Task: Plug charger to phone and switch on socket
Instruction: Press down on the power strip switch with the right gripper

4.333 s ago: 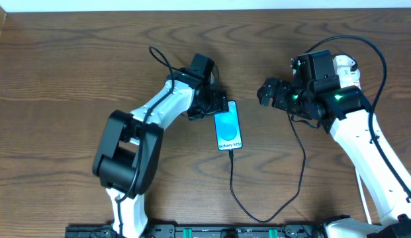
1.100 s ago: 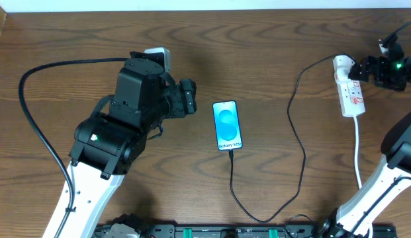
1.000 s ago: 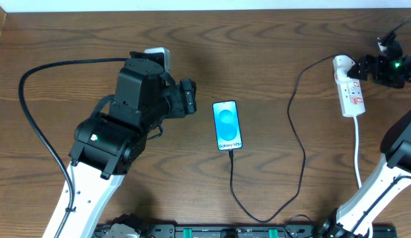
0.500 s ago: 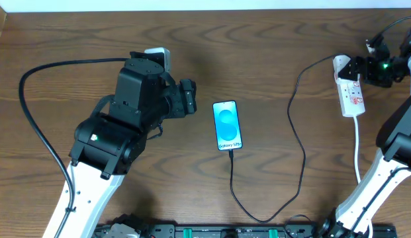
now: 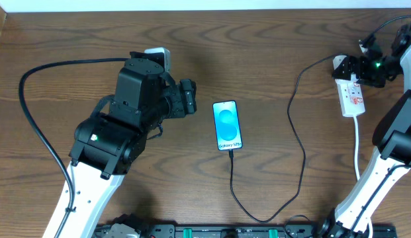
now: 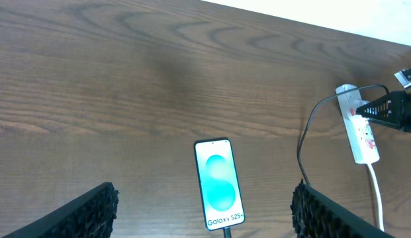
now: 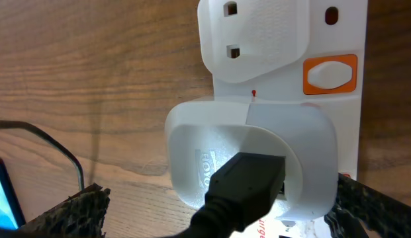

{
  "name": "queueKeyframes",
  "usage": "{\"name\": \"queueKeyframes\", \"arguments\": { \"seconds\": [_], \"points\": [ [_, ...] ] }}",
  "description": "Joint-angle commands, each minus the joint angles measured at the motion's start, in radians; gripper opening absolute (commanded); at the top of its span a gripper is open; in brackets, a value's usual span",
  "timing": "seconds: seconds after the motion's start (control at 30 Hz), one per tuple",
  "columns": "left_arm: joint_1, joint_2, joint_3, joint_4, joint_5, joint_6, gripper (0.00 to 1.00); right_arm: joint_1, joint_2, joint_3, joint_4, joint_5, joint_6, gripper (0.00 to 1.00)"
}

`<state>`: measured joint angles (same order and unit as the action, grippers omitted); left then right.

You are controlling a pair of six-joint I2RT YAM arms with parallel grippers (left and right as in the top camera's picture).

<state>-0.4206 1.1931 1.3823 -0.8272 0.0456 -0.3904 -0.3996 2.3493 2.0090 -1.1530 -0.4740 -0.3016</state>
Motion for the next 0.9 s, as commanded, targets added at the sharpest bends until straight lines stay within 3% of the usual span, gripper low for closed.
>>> {"name": "queueKeyframes", "arguments": {
  "seconds": [0.0, 0.37, 0.87],
  "points": [
    [0.005, -0.003, 0.011, 0.000, -0.013, 0.016, 0.84, 0.022, 0.008, -0.009, -0.003, -0.040, 0.053, 0.99],
    [0.005, -0.003, 0.011, 0.000, -0.013, 0.016, 0.84, 0.022, 0.008, -0.033, 0.006, -0.061, 0.062, 0.99],
    [0.005, -0.003, 0.011, 0.000, -0.013, 0.016, 0.84, 0.040, 0.008, -0.253, 0.076, -0.114, 0.062, 0.99]
  ]
}}
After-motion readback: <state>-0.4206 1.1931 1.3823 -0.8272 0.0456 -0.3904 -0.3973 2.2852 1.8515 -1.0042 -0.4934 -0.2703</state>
